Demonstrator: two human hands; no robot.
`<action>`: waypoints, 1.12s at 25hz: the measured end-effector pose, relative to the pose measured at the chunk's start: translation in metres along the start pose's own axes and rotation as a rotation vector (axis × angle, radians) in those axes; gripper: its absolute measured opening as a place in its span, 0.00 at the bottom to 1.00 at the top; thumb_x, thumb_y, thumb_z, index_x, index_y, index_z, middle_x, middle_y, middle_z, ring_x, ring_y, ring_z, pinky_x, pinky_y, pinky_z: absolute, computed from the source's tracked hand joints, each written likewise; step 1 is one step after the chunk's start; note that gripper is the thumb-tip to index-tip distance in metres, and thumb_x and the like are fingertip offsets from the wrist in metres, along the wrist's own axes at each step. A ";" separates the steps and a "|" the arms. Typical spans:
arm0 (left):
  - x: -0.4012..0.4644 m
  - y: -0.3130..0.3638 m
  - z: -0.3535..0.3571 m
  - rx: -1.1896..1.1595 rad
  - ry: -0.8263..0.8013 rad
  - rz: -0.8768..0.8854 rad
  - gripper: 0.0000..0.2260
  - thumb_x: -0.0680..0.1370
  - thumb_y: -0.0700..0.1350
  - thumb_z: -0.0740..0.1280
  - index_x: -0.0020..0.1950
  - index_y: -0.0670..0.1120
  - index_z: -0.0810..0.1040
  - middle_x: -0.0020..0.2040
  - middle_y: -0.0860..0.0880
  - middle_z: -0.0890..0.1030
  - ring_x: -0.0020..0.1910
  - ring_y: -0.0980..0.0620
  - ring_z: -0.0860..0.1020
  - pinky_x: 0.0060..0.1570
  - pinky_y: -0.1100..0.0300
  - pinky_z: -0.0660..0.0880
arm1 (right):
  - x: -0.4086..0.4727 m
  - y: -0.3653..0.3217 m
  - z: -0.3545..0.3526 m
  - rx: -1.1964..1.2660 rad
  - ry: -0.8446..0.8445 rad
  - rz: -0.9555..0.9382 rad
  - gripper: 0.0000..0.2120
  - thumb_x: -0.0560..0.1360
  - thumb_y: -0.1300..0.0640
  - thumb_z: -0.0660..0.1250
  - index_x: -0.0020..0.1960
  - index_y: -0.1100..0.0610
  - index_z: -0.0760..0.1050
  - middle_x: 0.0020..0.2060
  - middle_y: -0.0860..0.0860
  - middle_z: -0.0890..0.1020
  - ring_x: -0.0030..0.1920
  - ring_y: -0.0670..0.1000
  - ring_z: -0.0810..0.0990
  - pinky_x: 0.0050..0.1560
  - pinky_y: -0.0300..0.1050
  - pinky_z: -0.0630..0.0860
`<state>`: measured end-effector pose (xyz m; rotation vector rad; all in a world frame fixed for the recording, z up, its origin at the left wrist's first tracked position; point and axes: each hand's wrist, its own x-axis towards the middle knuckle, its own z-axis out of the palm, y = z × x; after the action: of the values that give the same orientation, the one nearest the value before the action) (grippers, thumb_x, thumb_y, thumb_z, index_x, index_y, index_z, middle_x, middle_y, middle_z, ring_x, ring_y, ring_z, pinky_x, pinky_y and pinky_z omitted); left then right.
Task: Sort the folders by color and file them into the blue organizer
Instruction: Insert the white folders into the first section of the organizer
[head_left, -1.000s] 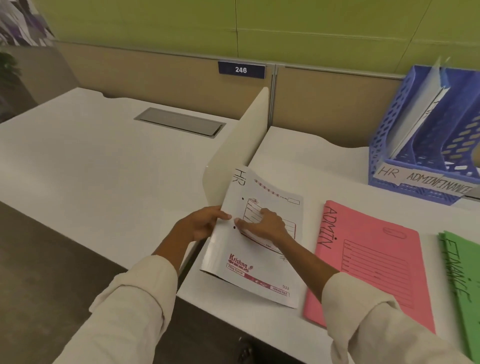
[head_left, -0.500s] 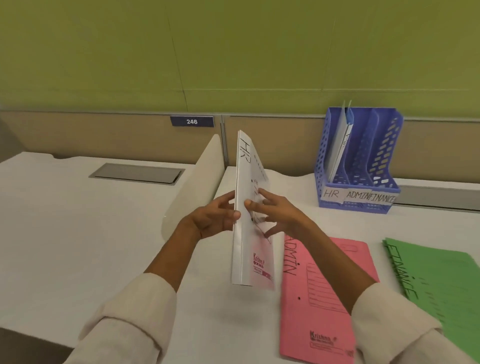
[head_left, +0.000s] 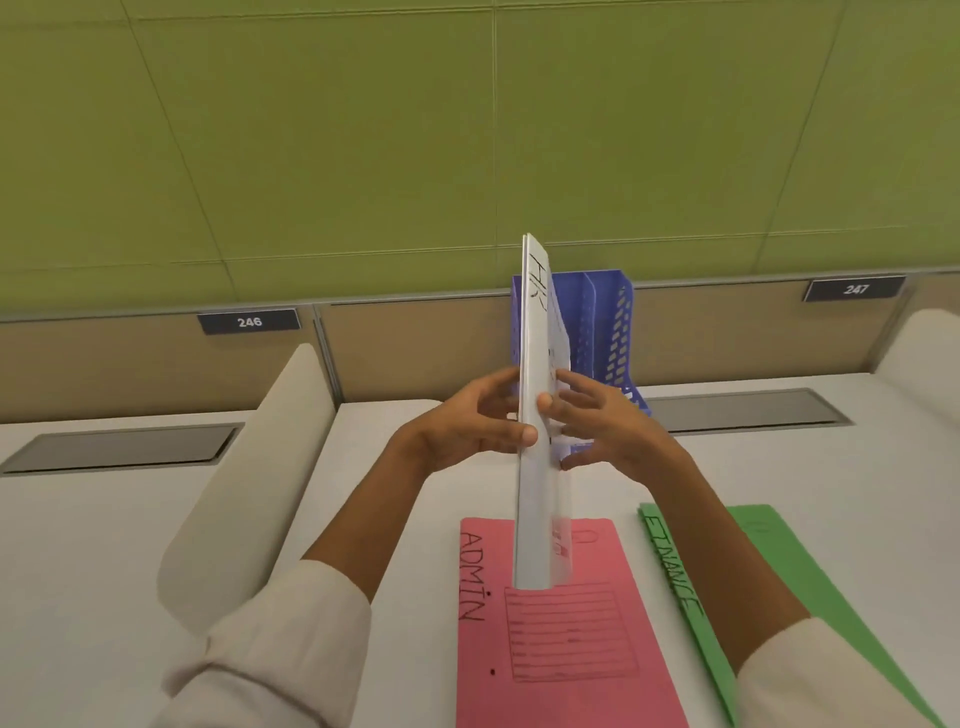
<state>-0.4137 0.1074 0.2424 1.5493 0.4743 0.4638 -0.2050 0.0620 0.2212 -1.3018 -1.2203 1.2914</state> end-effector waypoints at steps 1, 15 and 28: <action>0.014 0.002 0.006 0.041 -0.016 0.010 0.41 0.66 0.40 0.79 0.75 0.47 0.63 0.68 0.40 0.74 0.65 0.37 0.75 0.63 0.34 0.70 | 0.000 -0.004 -0.013 0.012 -0.044 -0.044 0.42 0.62 0.42 0.81 0.72 0.47 0.69 0.66 0.52 0.77 0.63 0.59 0.78 0.52 0.65 0.80; 0.148 -0.004 -0.010 0.221 0.138 -0.054 0.46 0.67 0.38 0.79 0.76 0.63 0.58 0.75 0.47 0.66 0.74 0.43 0.65 0.66 0.37 0.70 | 0.107 -0.042 -0.119 -0.148 -0.281 -0.345 0.41 0.64 0.67 0.79 0.72 0.57 0.66 0.59 0.56 0.80 0.62 0.63 0.77 0.56 0.64 0.78; 0.215 -0.036 -0.056 0.559 0.482 -0.065 0.32 0.66 0.35 0.78 0.66 0.52 0.73 0.58 0.49 0.81 0.55 0.44 0.81 0.50 0.42 0.81 | 0.210 -0.012 -0.137 -0.343 -0.167 -0.387 0.63 0.56 0.50 0.86 0.79 0.45 0.50 0.76 0.43 0.63 0.76 0.49 0.62 0.59 0.61 0.79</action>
<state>-0.2682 0.2757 0.2085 1.9484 1.0936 0.6978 -0.0765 0.2778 0.2171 -1.1276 -1.7721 0.9511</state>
